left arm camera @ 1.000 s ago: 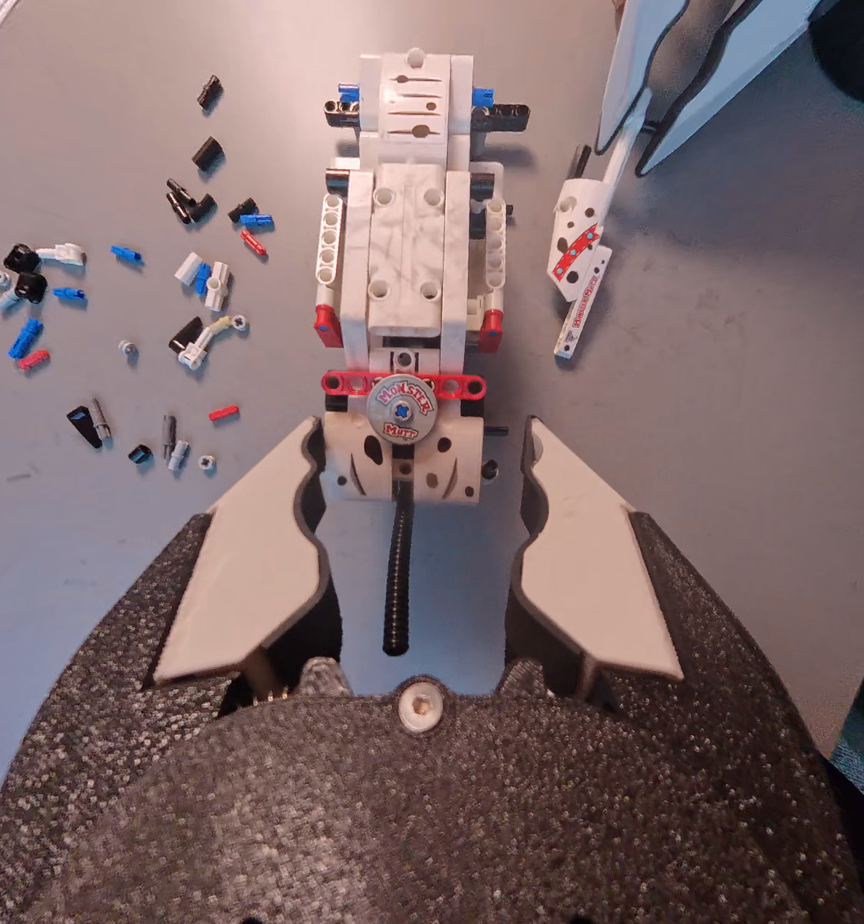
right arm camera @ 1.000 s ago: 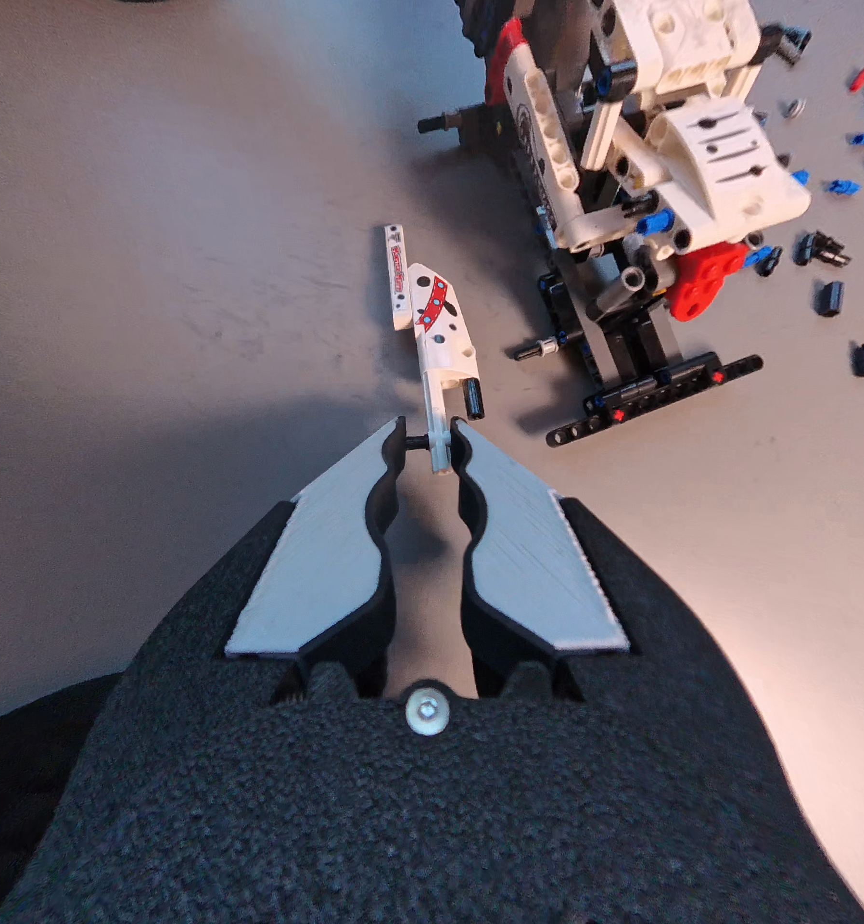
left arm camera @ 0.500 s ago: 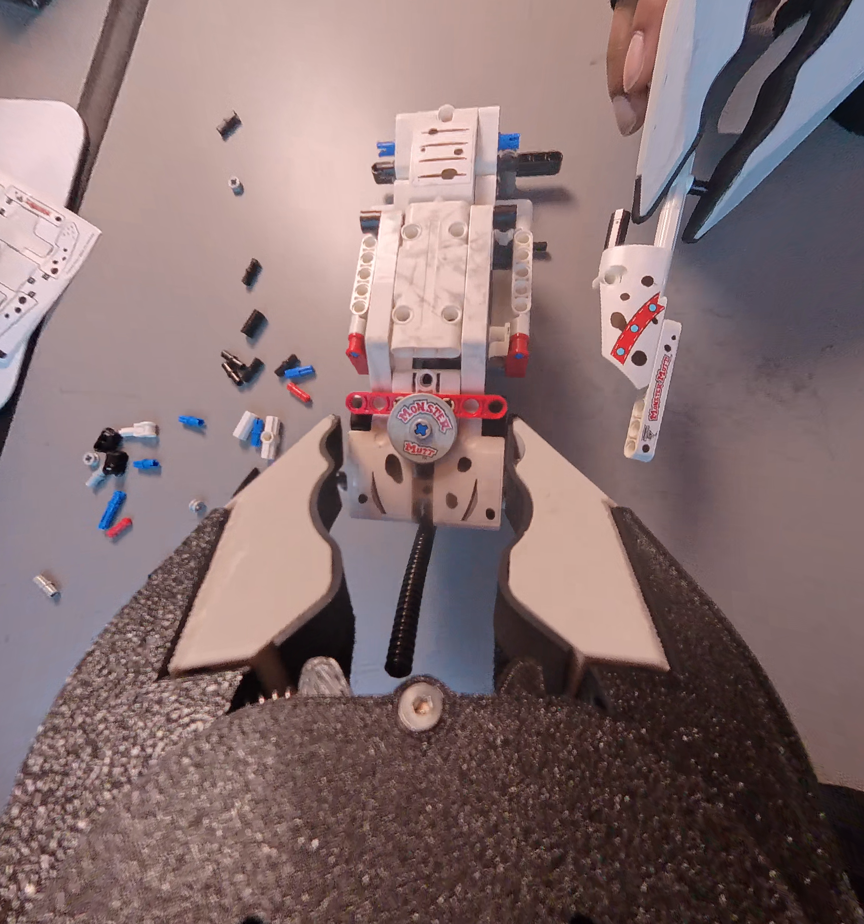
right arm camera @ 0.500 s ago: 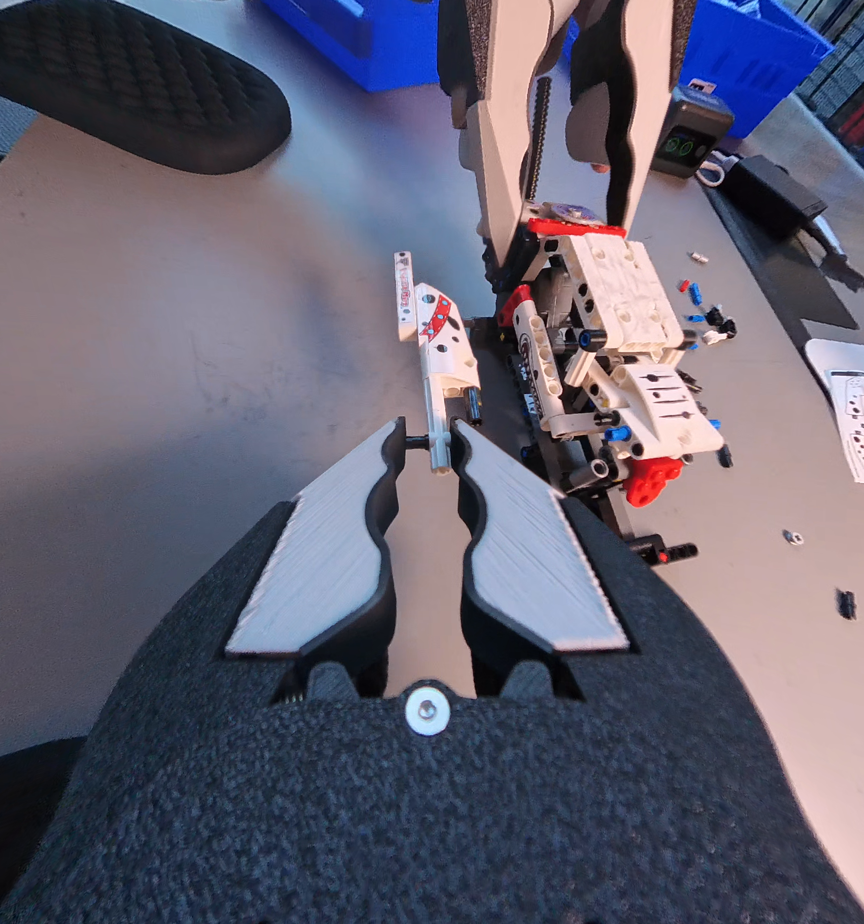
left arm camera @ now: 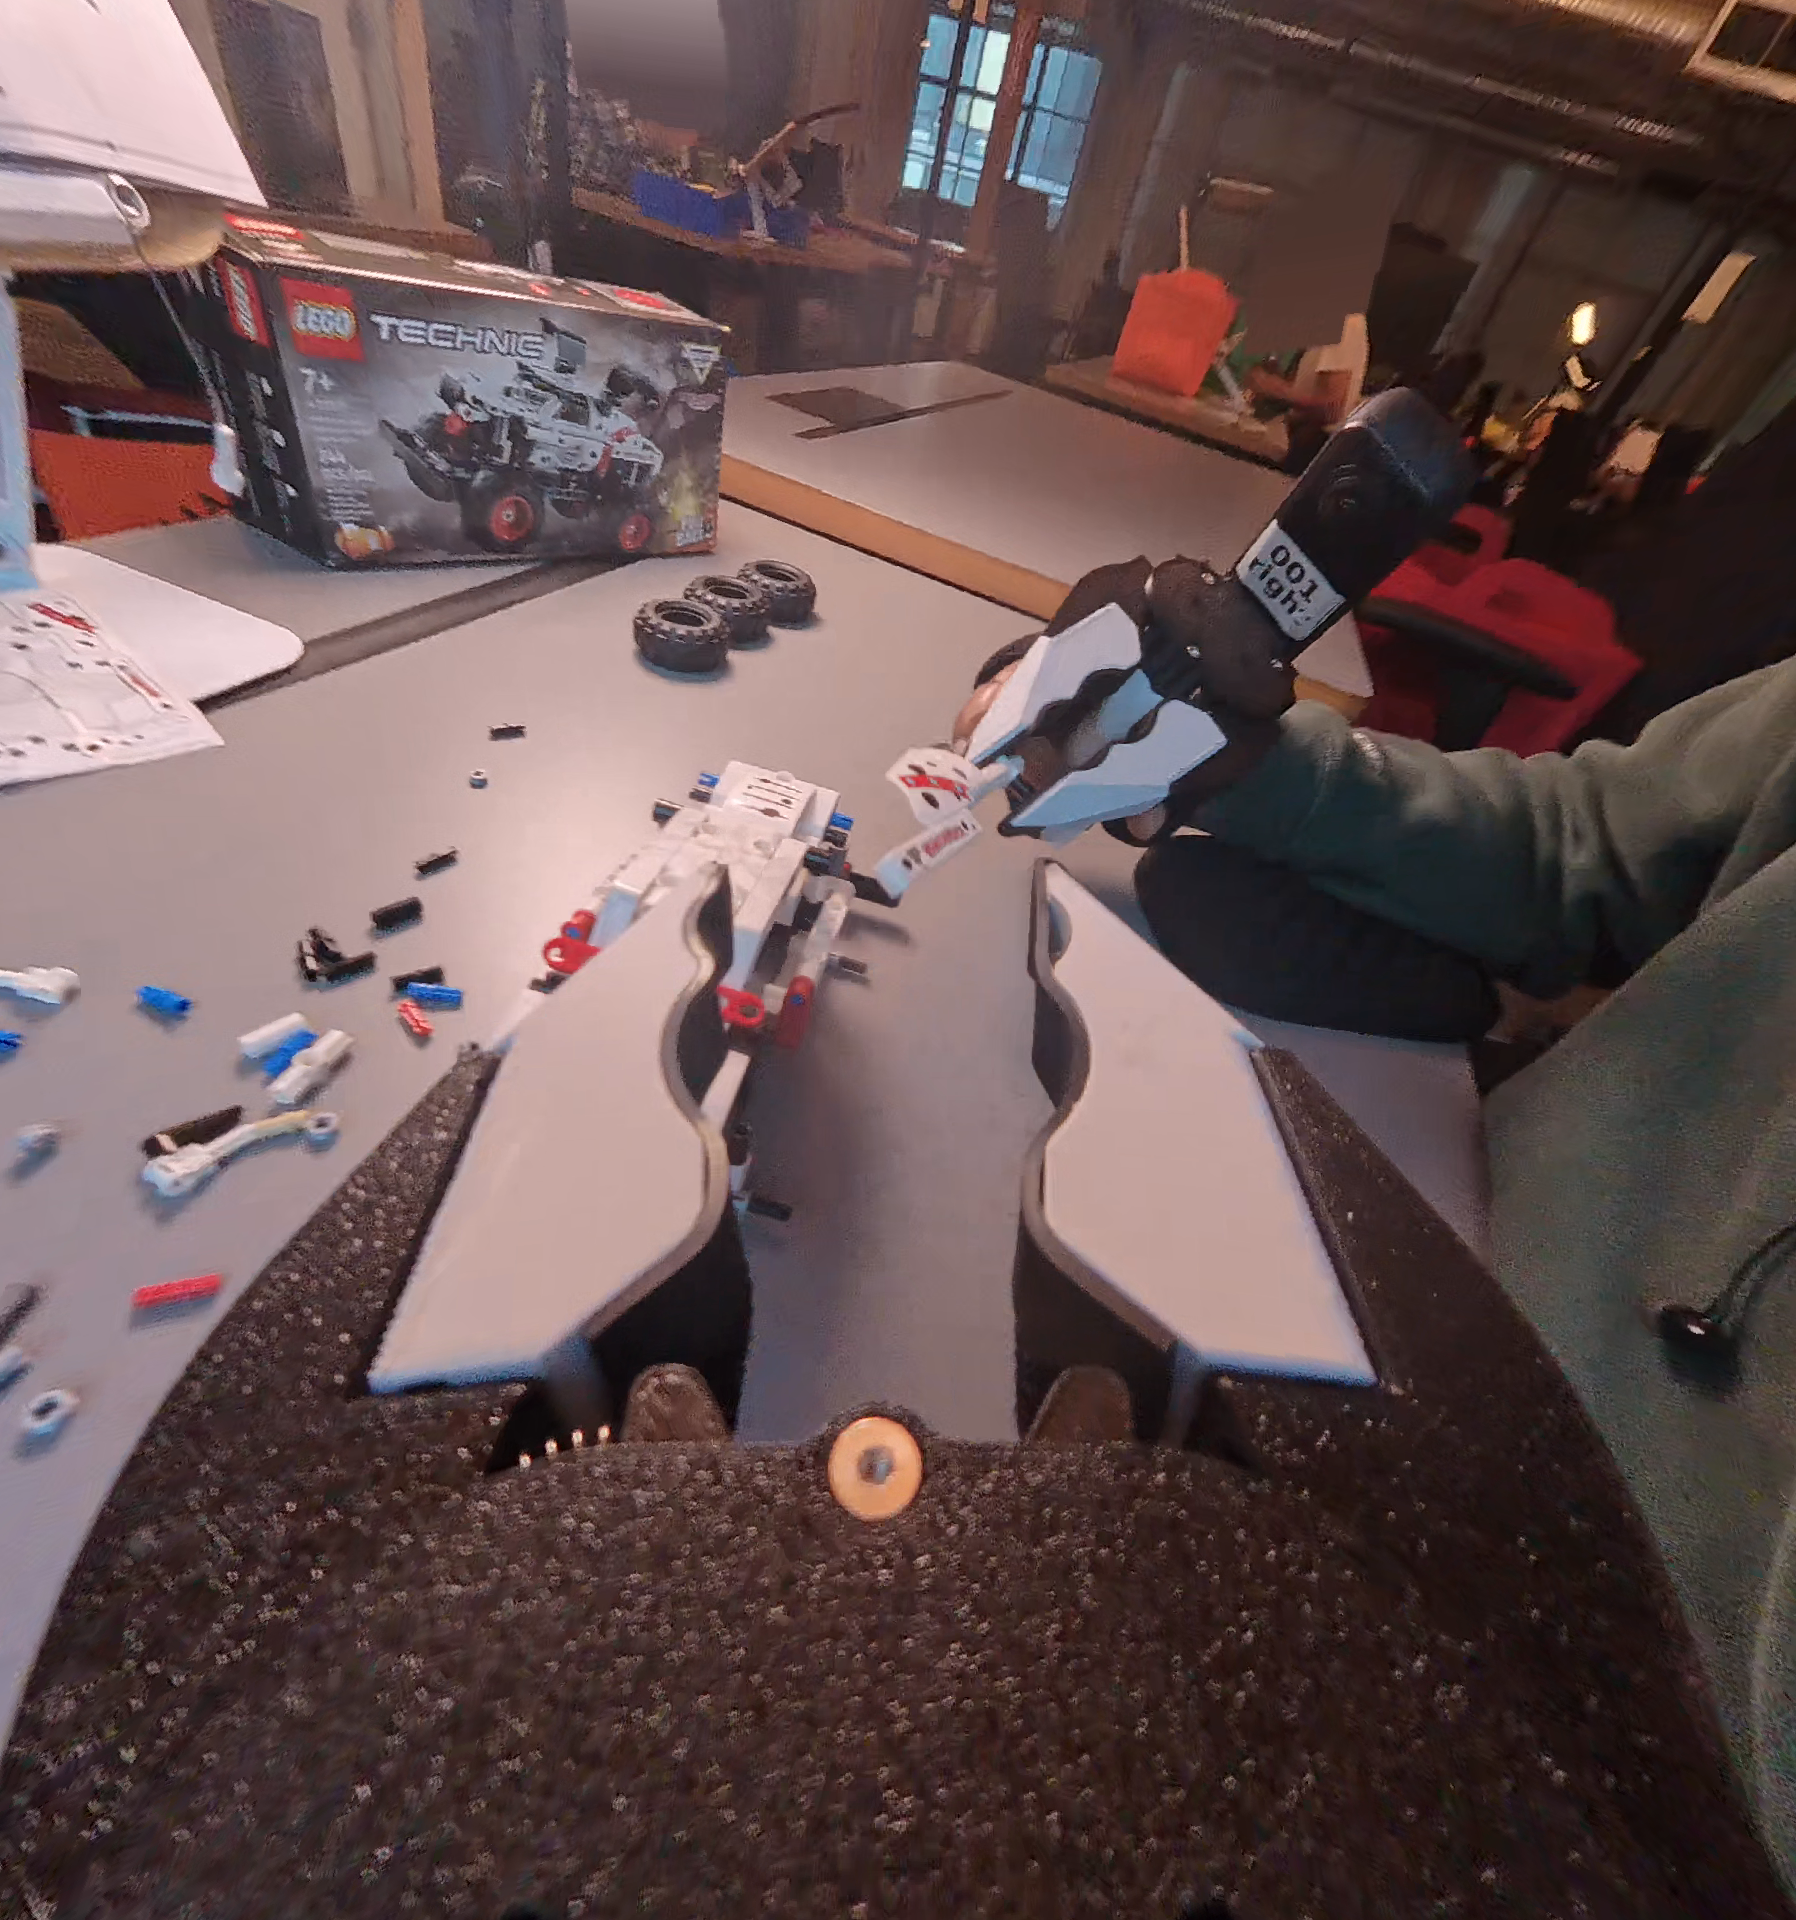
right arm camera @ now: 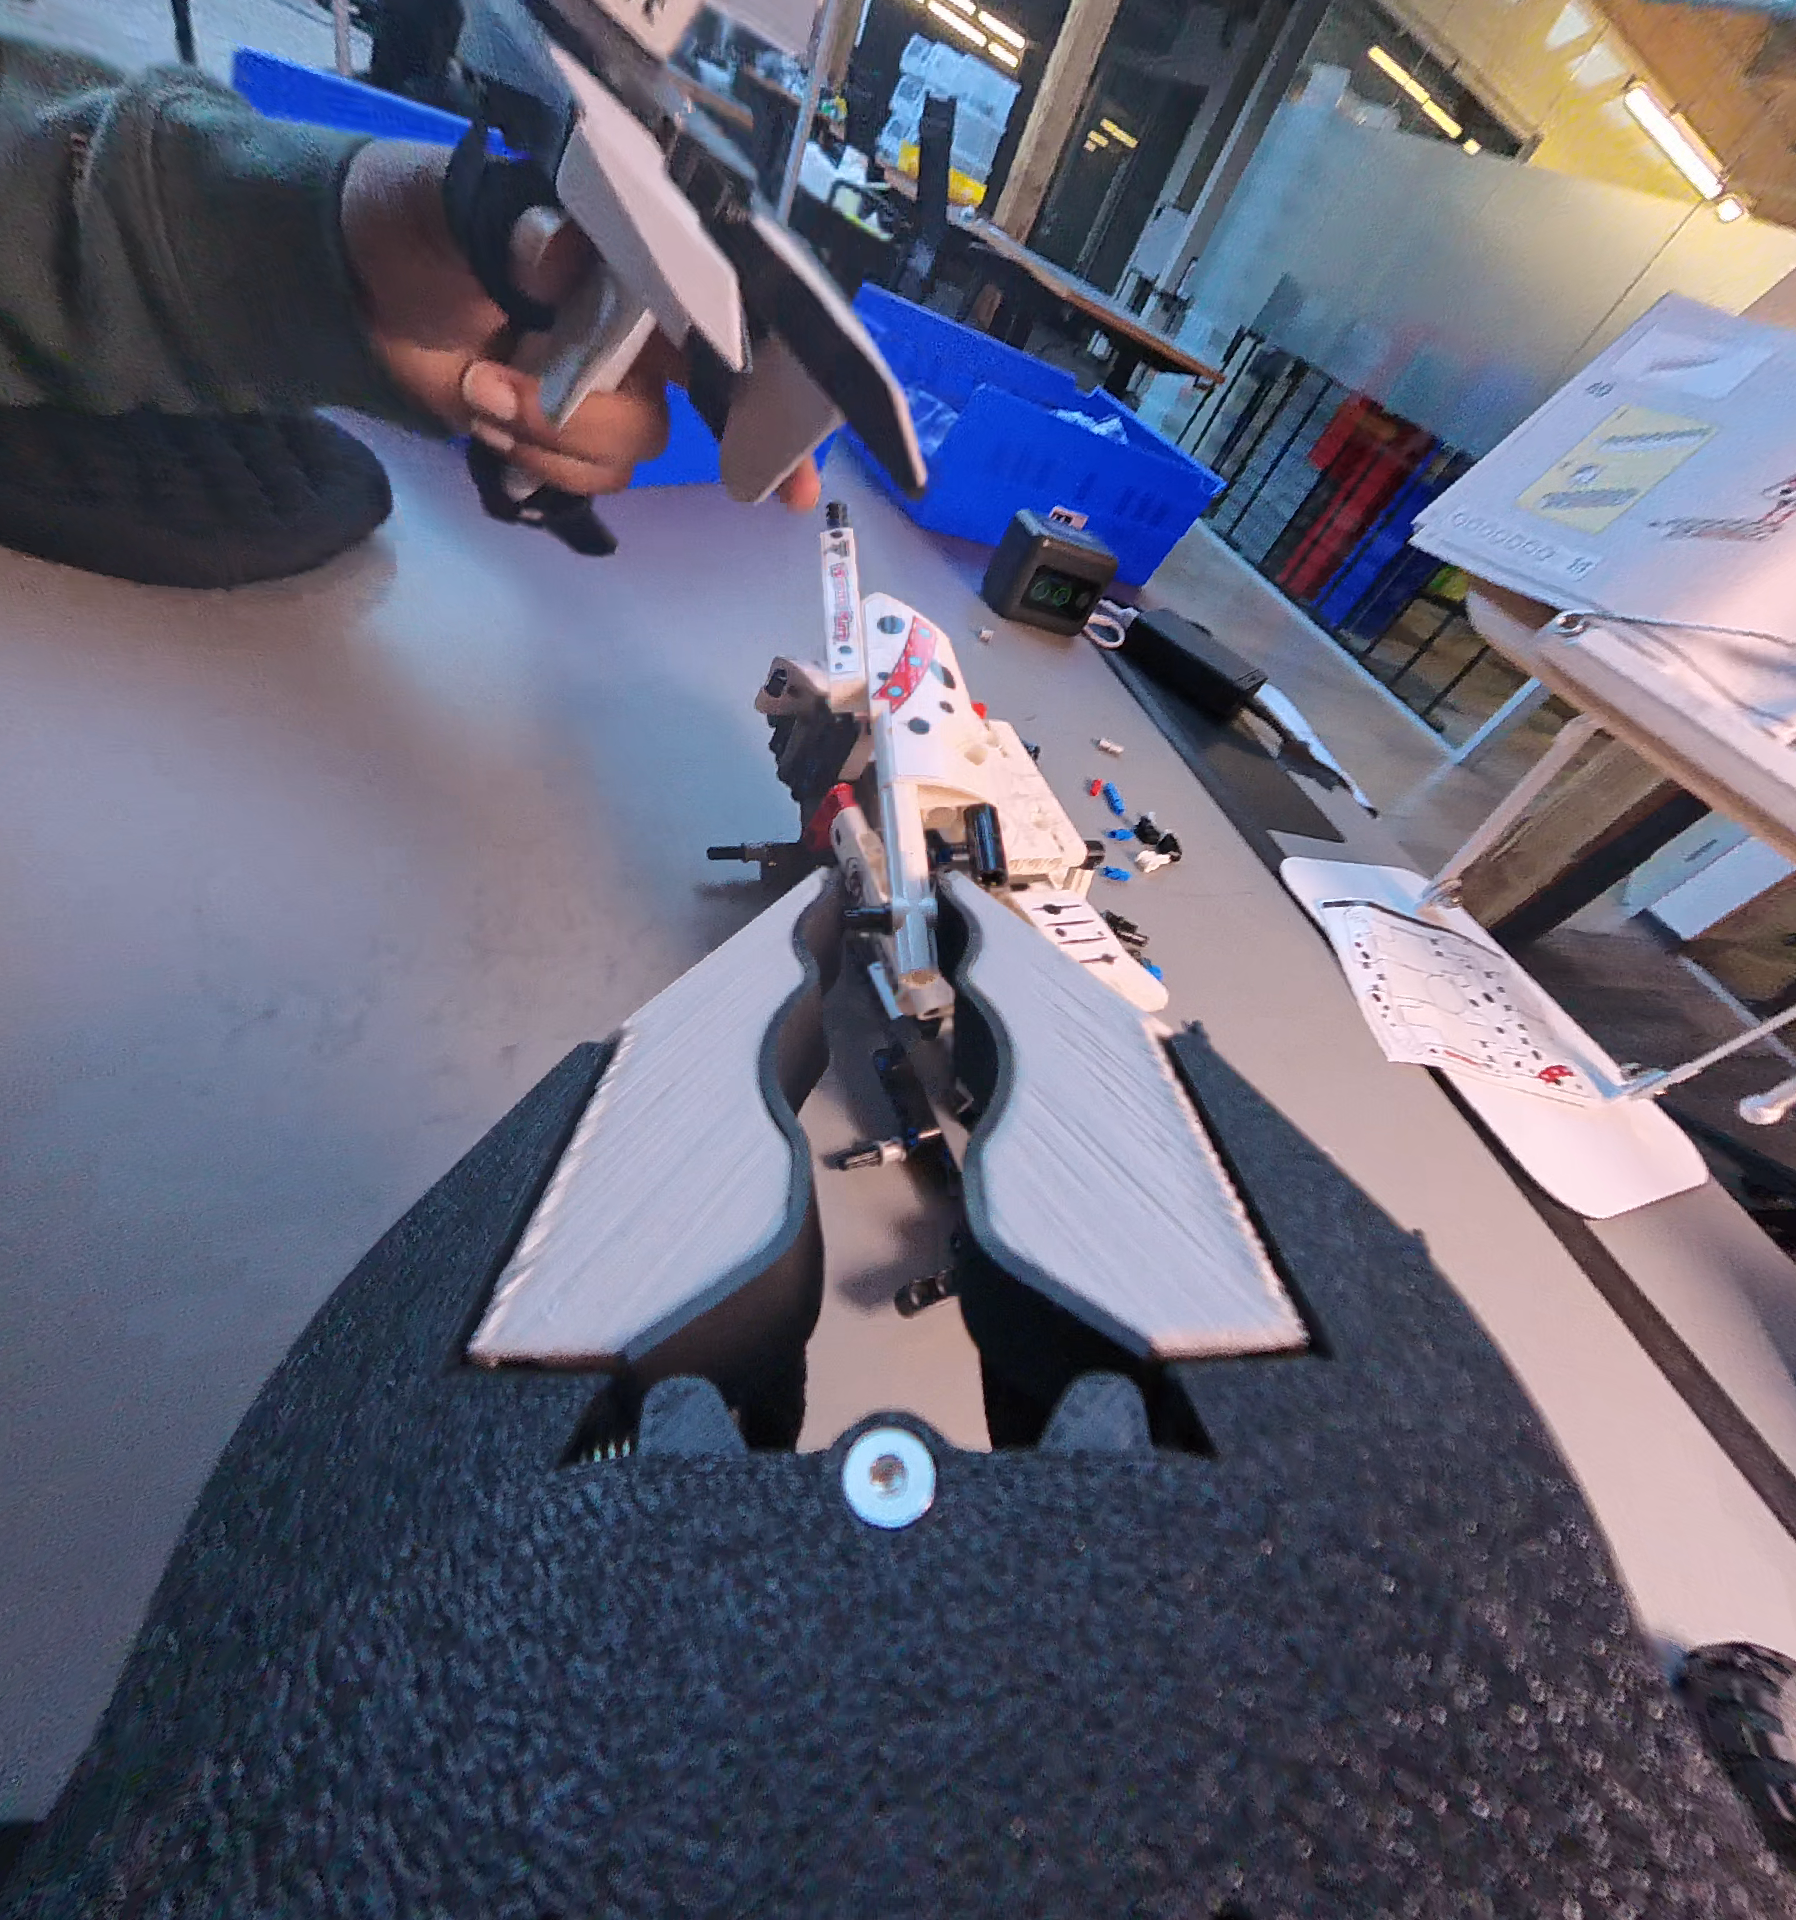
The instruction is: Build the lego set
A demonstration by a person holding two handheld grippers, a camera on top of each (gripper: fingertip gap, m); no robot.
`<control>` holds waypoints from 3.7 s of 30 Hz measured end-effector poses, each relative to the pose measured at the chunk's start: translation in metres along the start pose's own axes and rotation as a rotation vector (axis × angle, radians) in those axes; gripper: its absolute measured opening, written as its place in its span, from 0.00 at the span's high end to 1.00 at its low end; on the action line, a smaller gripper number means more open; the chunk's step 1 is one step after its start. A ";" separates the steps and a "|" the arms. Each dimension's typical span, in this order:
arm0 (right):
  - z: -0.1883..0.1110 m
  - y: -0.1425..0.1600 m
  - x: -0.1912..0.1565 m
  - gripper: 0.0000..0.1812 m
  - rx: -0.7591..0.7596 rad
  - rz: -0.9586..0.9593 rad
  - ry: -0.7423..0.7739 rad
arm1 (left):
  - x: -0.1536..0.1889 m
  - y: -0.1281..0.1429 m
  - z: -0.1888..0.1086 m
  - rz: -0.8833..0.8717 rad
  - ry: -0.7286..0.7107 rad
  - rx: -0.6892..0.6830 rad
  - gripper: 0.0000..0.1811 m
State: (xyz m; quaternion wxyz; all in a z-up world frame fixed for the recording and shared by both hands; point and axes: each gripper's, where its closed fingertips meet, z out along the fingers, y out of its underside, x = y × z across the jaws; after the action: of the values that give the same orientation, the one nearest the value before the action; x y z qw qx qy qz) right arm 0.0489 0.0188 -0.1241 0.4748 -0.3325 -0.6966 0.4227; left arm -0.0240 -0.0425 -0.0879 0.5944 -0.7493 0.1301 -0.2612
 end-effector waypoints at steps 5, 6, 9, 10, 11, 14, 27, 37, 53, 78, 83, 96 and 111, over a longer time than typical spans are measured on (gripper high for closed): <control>0.000 -0.010 0.001 0.91 0.046 -0.038 0.035 | 0.007 0.017 0.011 -0.214 0.170 0.045 0.70; 0.001 -0.011 0.000 0.91 0.052 -0.038 0.032 | 0.008 0.018 0.014 -0.239 0.196 0.058 0.70; 0.004 -0.011 -0.008 0.91 0.052 -0.053 0.003 | 0.013 0.019 0.019 -0.290 0.244 0.093 0.72; 0.005 -0.010 -0.011 0.91 0.046 -0.065 -0.010 | 0.014 0.019 0.020 -0.295 0.250 0.101 0.74; 0.005 -0.008 -0.013 0.91 0.039 -0.074 -0.017 | 0.014 0.018 0.021 -0.295 0.249 0.111 0.76; 0.008 -0.007 -0.019 0.91 0.031 -0.090 -0.036 | 0.014 0.017 0.021 -0.306 0.255 0.125 0.82; 0.008 -0.009 -0.016 0.91 0.021 -0.207 0.030 | 0.018 0.022 0.017 -0.260 0.272 0.071 0.94; 0.005 -0.018 -0.020 0.91 0.049 -0.287 0.050 | 0.025 0.057 -0.007 -0.163 0.315 -0.197 0.78; 0.014 -0.004 -0.044 0.91 -0.004 -0.383 -0.043 | 0.037 0.065 0.008 -0.194 0.336 -0.227 0.95; 0.043 -0.017 -0.034 0.88 -0.219 -0.072 -0.231 | 0.020 0.060 0.007 0.410 0.052 -0.240 0.96; 0.051 -0.022 -0.031 0.91 -0.196 -0.004 -0.301 | 0.007 0.059 0.001 0.347 0.017 -0.239 0.95; 0.053 -0.021 -0.039 0.91 -0.120 0.090 -0.338 | 0.016 0.062 -0.005 0.231 0.136 -0.234 0.96; 0.058 -0.006 -0.047 0.92 -0.139 0.137 -0.382 | 0.008 0.073 -0.002 0.187 0.128 -0.258 0.95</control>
State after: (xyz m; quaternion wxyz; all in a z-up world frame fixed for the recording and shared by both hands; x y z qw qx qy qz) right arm 0.0096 -0.0401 -0.1477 0.2801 -0.3250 -0.7772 0.4604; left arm -0.0094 -0.0669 -0.1553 0.5054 -0.7859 0.2692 -0.2333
